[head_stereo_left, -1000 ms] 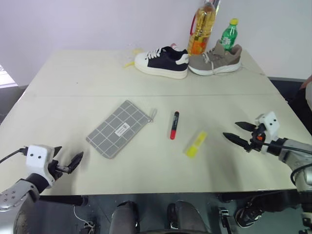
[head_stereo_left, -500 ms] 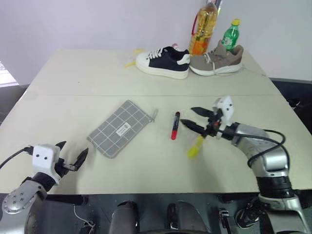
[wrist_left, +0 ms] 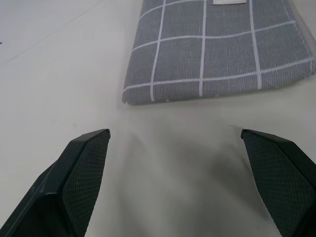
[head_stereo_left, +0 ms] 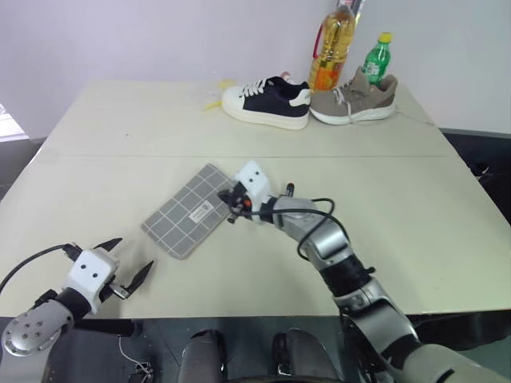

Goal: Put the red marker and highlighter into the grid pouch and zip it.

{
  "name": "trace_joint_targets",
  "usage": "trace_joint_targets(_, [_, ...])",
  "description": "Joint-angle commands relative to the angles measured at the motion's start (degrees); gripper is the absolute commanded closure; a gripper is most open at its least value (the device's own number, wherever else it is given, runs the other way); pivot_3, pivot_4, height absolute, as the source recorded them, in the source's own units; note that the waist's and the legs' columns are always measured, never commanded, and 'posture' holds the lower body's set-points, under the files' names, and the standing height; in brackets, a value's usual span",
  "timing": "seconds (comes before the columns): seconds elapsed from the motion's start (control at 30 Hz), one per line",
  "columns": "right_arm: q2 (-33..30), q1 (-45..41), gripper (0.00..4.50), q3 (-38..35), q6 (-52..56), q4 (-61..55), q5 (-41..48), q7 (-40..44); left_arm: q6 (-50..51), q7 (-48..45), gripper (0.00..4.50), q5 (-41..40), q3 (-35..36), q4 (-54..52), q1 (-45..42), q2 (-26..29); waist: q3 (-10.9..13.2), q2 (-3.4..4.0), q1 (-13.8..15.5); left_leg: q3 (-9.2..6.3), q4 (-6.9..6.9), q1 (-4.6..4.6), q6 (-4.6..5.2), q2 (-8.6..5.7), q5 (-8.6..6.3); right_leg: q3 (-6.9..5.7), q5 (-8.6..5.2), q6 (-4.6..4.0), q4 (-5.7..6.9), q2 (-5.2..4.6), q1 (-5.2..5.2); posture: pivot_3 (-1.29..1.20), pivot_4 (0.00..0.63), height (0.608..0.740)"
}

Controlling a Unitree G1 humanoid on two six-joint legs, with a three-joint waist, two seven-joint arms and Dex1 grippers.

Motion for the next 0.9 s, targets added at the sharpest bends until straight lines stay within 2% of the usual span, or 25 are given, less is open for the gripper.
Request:
trace_joint_targets(0.03, [3.95, -4.00, 4.44, 0.09, 3.13, 7.99, -3.38, -5.12, -2.32, 0.06, 0.00, 1.98, -0.27, -1.85, 0.19, 1.16, -0.01, -0.02, -0.15, 0.01, -0.01, 0.00, 0.00, 0.00, 0.00, 0.00, 0.00, 0.00, 0.01, 0.00, 0.00, 0.00, 0.150, 0.705])
trace_joint_targets(0.13, [5.55, -5.27, 4.44, -0.89, 7.35, 12.18, -3.93, -6.41, -3.44, 0.15, 0.00, 3.34, -0.67, -2.08, 0.29, 1.50, -0.01, -0.01, -0.10, 0.01, -0.04, 0.00, 0.00, 0.00, 0.00, 0.00, 0.00, 0.00, 0.04, 0.02, -0.02, 0.00, 0.150, 0.705])
trace_joint_targets(0.37, [5.64, -4.62, 4.44, -1.24, 9.16, 12.49, -4.67, -6.03, -7.44, -2.38, 0.00, 7.19, -4.19, -0.37, -1.68, 5.14, -0.03, 0.00, -0.05, 0.01, -0.05, 0.02, -0.01, 0.03, 0.00, 0.00, 0.00, 0.00, 0.03, 0.01, -0.01, 0.00, 0.150, 0.705])
trace_joint_targets(0.63, [6.96, -3.80, 4.44, -0.80, 10.17, 10.63, -4.64, -5.32, -19.83, -2.00, 0.00, 16.17, -12.38, 11.01, -15.04, 10.29, -0.04, 0.01, -0.21, 0.06, -0.09, 0.01, -0.01, 0.02, 0.00, 0.00, 0.01, 0.00, 0.04, 0.01, -0.03, 0.00, 0.150, 0.705])
trace_joint_targets(0.8, [6.84, -3.79, 4.44, -1.06, 9.74, 10.47, -5.03, -5.41, -27.29, -4.06, 0.00, 16.91, -16.83, 17.15, -21.24, 12.46, -0.04, 0.01, -0.25, 0.16, -0.13, 0.00, -0.01, 0.01, 0.00, -0.01, 0.01, 0.01, 0.05, 0.04, -0.04, 0.00, 0.150, 0.705])
trace_joint_targets(0.83, [6.69, -3.80, 4.50, -1.13, 9.51, 10.40, -5.16, -5.47, -28.70, -4.64, 0.54, 16.67, -17.49, 18.15, -21.86, 12.86, -0.04, 0.01, -0.26, 0.17, -0.13, 0.01, -0.01, 0.01, 0.00, -0.01, 0.01, 0.01, 0.05, 0.04, -0.04, 0.00, 0.150, 0.705])
trace_joint_targets(0.87, [6.64, -3.76, 4.50, -1.25, 9.37, 10.27, -5.17, -5.46, -29.88, -5.04, 0.80, 16.55, -17.94, 19.16, -22.32, 13.24, -0.04, 0.02, -0.27, 0.17, -0.13, 0.01, -0.01, 0.01, 0.00, -0.01, 0.01, 0.01, 0.05, 0.03, -0.06, 0.00, 0.150, 0.705])
trace_joint_targets(0.9, [6.60, -3.67, 4.50, -1.30, 9.11, 10.06, -5.18, -5.37, -30.99, -5.14, 1.29, 16.69, -18.28, 20.17, -22.74, 13.64, -0.04, 0.02, -0.29, 0.18, -0.13, 0.01, -0.01, 0.01, 0.00, 0.00, 0.01, 0.01, 0.05, 0.02, -0.06, 0.00, 0.150, 0.705])
